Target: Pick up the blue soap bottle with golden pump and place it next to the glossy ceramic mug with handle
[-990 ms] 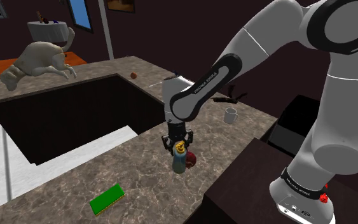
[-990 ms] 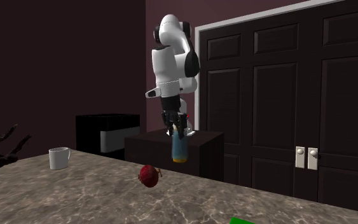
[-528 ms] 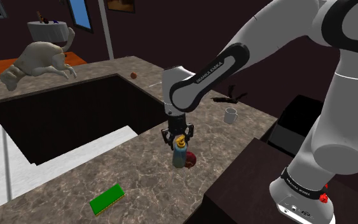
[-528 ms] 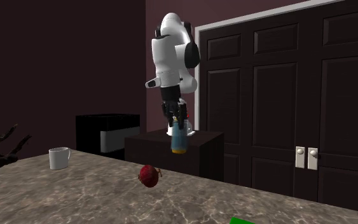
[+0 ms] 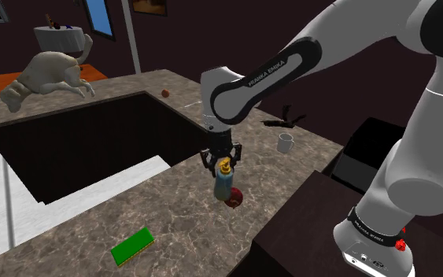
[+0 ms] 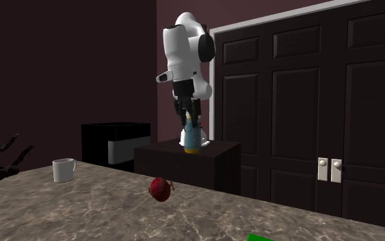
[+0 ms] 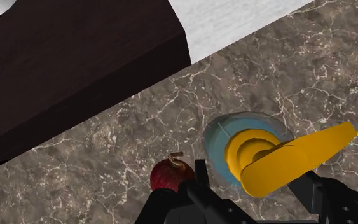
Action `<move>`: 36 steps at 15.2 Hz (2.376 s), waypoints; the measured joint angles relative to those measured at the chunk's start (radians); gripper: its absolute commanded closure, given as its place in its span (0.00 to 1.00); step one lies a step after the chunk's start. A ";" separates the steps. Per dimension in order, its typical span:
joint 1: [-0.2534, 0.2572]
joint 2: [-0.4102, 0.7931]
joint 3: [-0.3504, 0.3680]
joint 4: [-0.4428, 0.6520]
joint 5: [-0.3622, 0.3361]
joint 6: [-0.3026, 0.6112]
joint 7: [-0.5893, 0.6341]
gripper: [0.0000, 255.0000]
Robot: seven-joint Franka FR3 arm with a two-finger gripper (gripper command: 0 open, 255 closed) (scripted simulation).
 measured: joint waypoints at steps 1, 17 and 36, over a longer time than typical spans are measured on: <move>0.000 -0.005 0.001 0.007 0.001 -0.011 0.001 1.00; -0.073 -0.171 -0.072 -0.044 0.010 -0.139 -0.139 1.00; -0.314 -0.257 -0.351 -0.138 -0.143 -0.156 -0.577 1.00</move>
